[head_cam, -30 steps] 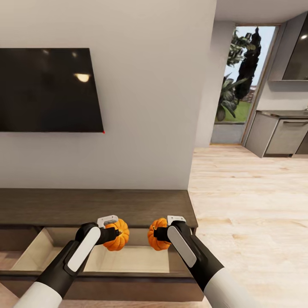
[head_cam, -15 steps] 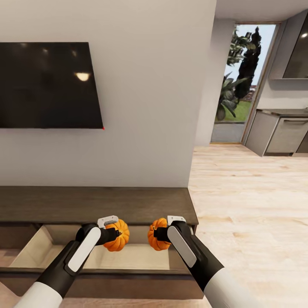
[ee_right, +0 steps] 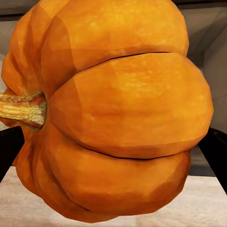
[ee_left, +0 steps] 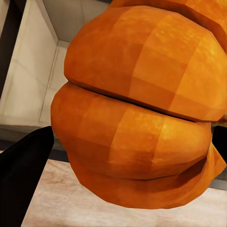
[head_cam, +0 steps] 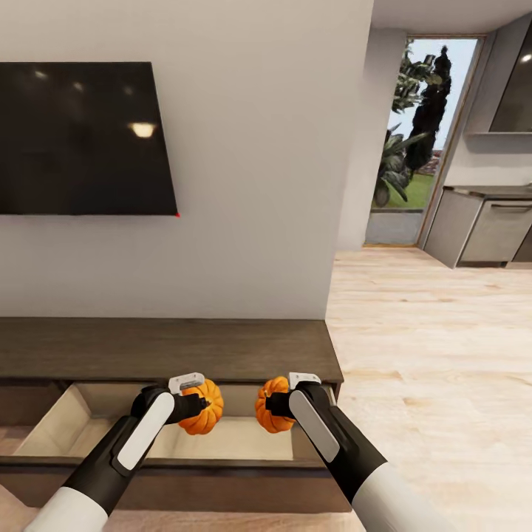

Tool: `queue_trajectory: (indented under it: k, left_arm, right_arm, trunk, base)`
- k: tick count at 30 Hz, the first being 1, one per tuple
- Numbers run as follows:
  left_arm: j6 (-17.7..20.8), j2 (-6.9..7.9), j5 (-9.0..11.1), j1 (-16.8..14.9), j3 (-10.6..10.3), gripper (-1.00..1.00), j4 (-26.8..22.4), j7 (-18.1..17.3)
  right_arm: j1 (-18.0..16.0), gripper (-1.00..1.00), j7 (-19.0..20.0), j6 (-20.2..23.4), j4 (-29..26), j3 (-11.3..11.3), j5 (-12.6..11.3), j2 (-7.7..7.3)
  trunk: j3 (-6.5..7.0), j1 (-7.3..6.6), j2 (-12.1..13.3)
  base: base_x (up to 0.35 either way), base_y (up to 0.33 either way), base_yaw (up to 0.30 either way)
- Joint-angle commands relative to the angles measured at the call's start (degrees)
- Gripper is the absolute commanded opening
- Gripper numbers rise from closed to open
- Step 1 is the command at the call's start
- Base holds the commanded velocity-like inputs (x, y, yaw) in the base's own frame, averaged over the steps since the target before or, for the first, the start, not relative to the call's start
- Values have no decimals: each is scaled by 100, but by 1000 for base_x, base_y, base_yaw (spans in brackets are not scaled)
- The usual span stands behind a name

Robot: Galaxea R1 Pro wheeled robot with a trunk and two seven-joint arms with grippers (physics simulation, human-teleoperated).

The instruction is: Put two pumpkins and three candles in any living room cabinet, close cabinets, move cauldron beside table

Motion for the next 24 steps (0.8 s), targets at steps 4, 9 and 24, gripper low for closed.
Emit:
queue_trajectory:
  k: [4,9,24]
  left_arm:
    - [-3,7,53,-6,-18,-100,-14,66]
    - [-3,7,52,-6,-18,-100,-16,66]
    - [-3,7,52,-6,-18,-100,-25,66]
  right_arm:
    - [-6,-100,1,-4,-6,11,-55,-1]
    - [-6,-100,49,-5,-6,11,-55,-1]
    - [-6,-100,55,-5,-6,11,-55,-1]
  trunk:
    - [-78,88,-165]
    - [-168,198,-366]
    - [-437,527,-967]
  base:
    - [0,0,0]
    - [0,0,0]
    - [0,0,0]
